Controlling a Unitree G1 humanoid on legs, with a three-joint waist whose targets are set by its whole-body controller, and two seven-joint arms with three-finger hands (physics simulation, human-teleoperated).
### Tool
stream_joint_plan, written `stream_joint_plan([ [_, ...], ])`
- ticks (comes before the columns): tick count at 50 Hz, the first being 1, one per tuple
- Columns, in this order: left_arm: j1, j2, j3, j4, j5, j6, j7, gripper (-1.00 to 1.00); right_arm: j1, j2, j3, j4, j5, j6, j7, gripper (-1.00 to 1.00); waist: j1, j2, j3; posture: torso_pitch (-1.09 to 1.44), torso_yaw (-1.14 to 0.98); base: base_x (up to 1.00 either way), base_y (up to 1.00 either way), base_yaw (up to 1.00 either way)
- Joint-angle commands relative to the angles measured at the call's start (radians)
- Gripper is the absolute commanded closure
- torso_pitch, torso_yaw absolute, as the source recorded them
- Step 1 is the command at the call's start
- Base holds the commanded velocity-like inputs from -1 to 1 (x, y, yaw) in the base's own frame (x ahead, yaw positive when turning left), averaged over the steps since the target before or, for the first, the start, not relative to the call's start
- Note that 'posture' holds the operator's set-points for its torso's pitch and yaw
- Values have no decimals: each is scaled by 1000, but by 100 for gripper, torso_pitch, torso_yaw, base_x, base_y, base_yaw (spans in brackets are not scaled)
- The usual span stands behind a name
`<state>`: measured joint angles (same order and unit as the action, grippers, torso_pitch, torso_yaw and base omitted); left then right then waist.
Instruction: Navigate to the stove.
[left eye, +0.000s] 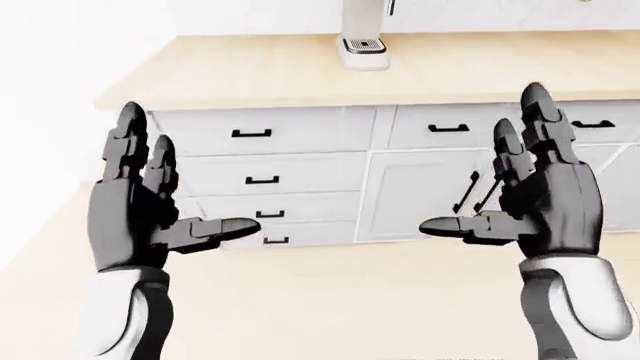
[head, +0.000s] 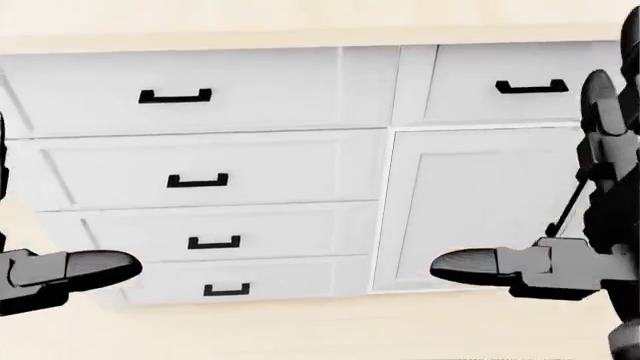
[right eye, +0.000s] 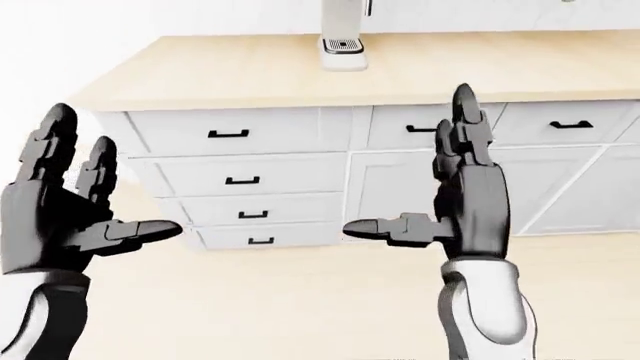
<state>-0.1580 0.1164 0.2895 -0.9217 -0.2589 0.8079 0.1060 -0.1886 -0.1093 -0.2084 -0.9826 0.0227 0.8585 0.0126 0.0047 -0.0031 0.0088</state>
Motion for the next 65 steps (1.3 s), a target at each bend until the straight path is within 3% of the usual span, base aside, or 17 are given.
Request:
stream_joint_plan([
  [1,-70,34,48,-111,-77,141,35,-100,-87,-54,-29,-62,77,124,-34,-100,2,1,-15,0,0,0,0,0],
  [3,-100,74,83,-124,-163,178,92,-100,-142,-170,-70,-64,285,156,-168,-100,-1,2,-6,0,0,0,0,0],
  [7,-143,219,162,-125,-436,192,278,-100,-155,-563,-162,-65,964,62,-682,-100,5,-3,1,0,0,0,0,0],
  [10,-168,363,235,-125,-714,173,476,-100,-143,-690,-181,-65,1116,-20,-799,-100,7,-3,15,0,0,0,0,0],
  [12,-147,397,234,-126,-763,140,519,-100,-129,-736,-184,-65,1130,-73,-821,-100,3,-4,26,0,0,0,0,0],
  [21,-124,399,232,-125,-758,120,522,-100,-90,-779,-108,-65,1096,-212,-802,-100,1,-8,42,0,0,0,0,0],
  [26,-116,458,260,-126,-850,83,576,-100,-60,-780,-126,-65,1089,-220,-795,-100,-13,-1,36,0,0,0,0,-21],
  [30,-107,459,253,-126,-849,75,574,-100,-50,-773,-130,-65,1088,-222,-798,-100,-13,-30,41,0,0,0,0,-95],
  [32,-104,447,246,-126,-831,76,559,-100,-49,-773,-132,-65,1092,-222,-799,-100,-16,-68,34,0,0,0,0,-100],
  [34,-108,445,247,-126,-828,84,555,-100,-50,-768,-130,-65,1088,-218,-797,-100,-28,-62,31,0,0,0,0,-100],
  [44,-113,451,238,-126,-844,77,559,-100,-55,-734,-123,-65,1059,-197,-781,-100,-29,37,55,0,0,0,0,-100],
  [47,-122,431,243,-122,-824,99,544,-100,-58,-717,-136,-65,1062,-182,-782,-100,-24,106,14,0,0,0,0,-100],
  [49,-125,429,242,-125,-821,105,543,-100,-59,-711,-133,-65,1056,-179,-779,-100,-12,86,52,0,0,0,0,-100],
  [51,-125,426,243,-125,-816,107,540,-100,-55,-707,-128,-65,1048,-180,-776,-100,-12,73,32,0,0,0,0,-100],
  [56,-121,423,240,-126,-807,106,534,-100,-51,-707,-125,-65,1043,-183,-776,-100,-3,17,43,0,0,0,0,-100],
  [60,-121,422,241,-125,-790,116,520,-100,-52,-716,-124,-65,1051,-184,-786,-100,-9,-70,23,0,0,0,0,-100],
  [65,-112,434,242,-126,-807,103,531,-100,-43,-728,-125,-65,1058,-197,-797,-100,-44,-29,36,0,0,0,0,-100],
])
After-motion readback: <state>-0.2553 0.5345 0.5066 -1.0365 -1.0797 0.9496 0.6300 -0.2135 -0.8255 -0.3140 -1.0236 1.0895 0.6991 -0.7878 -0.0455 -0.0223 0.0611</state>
